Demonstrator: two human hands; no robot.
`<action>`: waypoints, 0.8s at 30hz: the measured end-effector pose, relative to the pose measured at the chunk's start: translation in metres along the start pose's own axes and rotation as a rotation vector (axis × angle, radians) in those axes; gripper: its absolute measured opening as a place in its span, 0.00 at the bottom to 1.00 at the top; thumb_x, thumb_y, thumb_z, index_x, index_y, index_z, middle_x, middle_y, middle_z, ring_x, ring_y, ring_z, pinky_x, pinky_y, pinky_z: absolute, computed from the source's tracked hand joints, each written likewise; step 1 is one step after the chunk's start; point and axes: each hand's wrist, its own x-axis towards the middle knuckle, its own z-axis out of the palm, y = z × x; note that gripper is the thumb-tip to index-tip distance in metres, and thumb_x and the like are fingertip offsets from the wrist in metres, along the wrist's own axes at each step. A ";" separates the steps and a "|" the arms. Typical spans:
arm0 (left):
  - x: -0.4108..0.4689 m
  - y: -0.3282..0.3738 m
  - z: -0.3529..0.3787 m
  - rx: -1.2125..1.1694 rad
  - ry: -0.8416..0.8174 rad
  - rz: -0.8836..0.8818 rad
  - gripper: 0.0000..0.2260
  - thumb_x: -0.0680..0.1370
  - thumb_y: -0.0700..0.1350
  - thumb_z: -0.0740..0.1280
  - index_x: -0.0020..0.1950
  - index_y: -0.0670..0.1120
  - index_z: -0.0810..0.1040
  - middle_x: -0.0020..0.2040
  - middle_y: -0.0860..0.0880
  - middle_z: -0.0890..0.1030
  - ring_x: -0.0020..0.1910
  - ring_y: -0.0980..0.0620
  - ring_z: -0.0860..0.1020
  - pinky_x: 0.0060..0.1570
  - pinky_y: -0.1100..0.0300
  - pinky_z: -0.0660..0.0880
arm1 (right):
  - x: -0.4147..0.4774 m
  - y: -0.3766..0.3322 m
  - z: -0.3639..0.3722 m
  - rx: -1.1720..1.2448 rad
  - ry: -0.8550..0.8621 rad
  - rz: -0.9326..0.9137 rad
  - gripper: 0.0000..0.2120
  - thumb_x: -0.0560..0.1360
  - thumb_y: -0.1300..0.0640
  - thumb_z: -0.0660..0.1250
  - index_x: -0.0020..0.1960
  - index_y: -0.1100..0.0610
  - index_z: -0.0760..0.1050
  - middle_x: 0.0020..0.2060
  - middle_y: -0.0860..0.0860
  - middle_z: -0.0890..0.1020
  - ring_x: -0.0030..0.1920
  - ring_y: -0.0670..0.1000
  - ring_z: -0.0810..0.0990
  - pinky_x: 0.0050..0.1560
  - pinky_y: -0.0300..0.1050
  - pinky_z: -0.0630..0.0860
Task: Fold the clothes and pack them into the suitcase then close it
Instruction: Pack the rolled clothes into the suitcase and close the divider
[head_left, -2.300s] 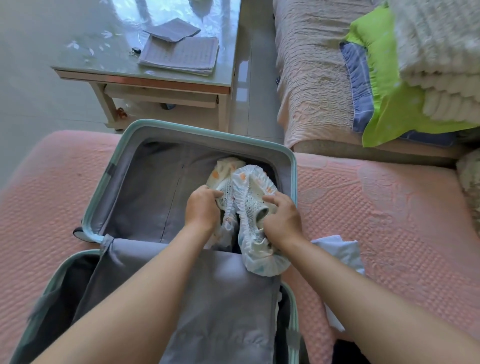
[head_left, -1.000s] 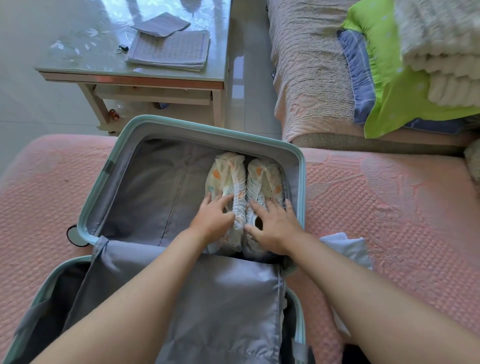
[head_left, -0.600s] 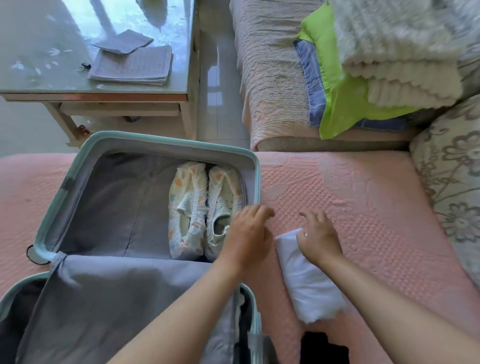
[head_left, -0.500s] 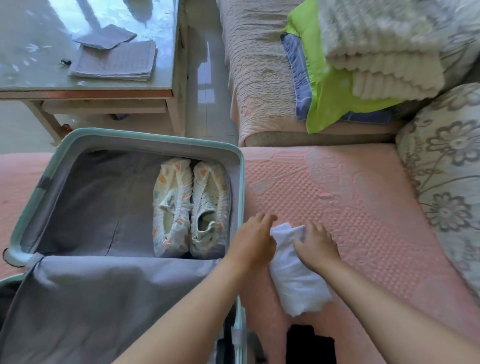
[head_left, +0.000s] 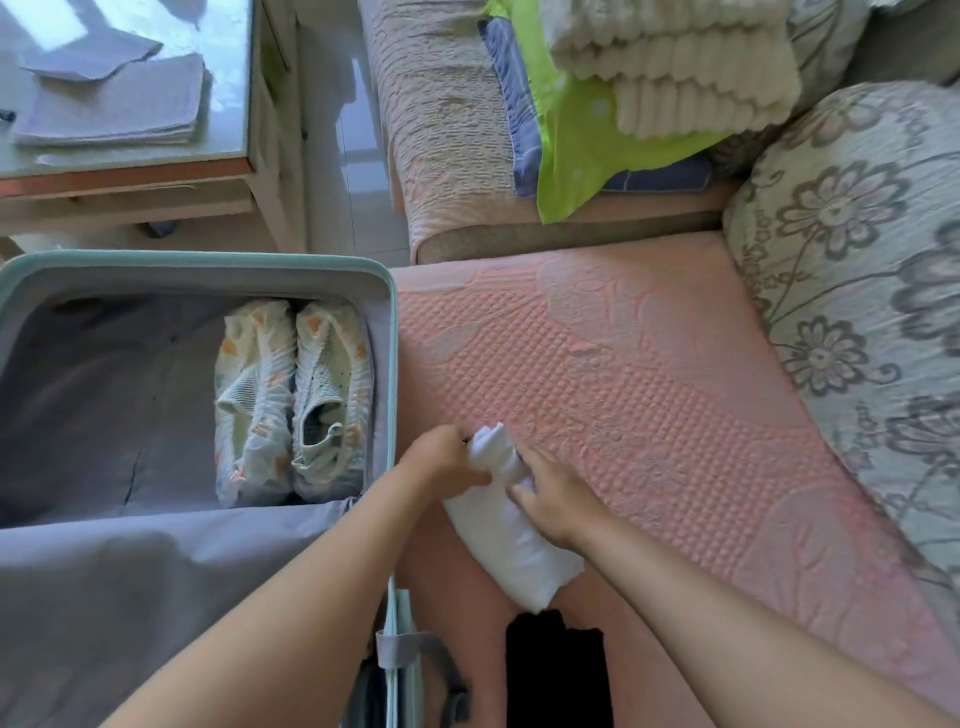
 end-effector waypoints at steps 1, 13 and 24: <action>-0.002 -0.002 -0.002 -0.033 -0.009 0.021 0.16 0.69 0.48 0.76 0.53 0.45 0.78 0.50 0.46 0.81 0.48 0.46 0.79 0.42 0.58 0.72 | -0.003 -0.001 -0.002 0.028 0.005 -0.011 0.32 0.80 0.53 0.65 0.80 0.48 0.57 0.75 0.48 0.67 0.74 0.51 0.66 0.74 0.48 0.63; -0.090 -0.027 -0.080 -0.561 0.083 0.128 0.14 0.71 0.32 0.63 0.50 0.48 0.72 0.43 0.52 0.76 0.37 0.56 0.73 0.34 0.65 0.70 | -0.031 -0.089 -0.016 0.023 0.087 -0.211 0.13 0.78 0.42 0.65 0.60 0.45 0.76 0.45 0.39 0.80 0.47 0.41 0.78 0.54 0.49 0.71; -0.169 -0.146 -0.195 -0.458 0.473 0.068 0.10 0.77 0.44 0.69 0.54 0.57 0.76 0.48 0.57 0.81 0.48 0.55 0.79 0.47 0.53 0.77 | -0.003 -0.283 0.033 -0.258 0.089 -0.388 0.23 0.73 0.42 0.66 0.67 0.43 0.70 0.53 0.48 0.83 0.53 0.54 0.81 0.52 0.47 0.74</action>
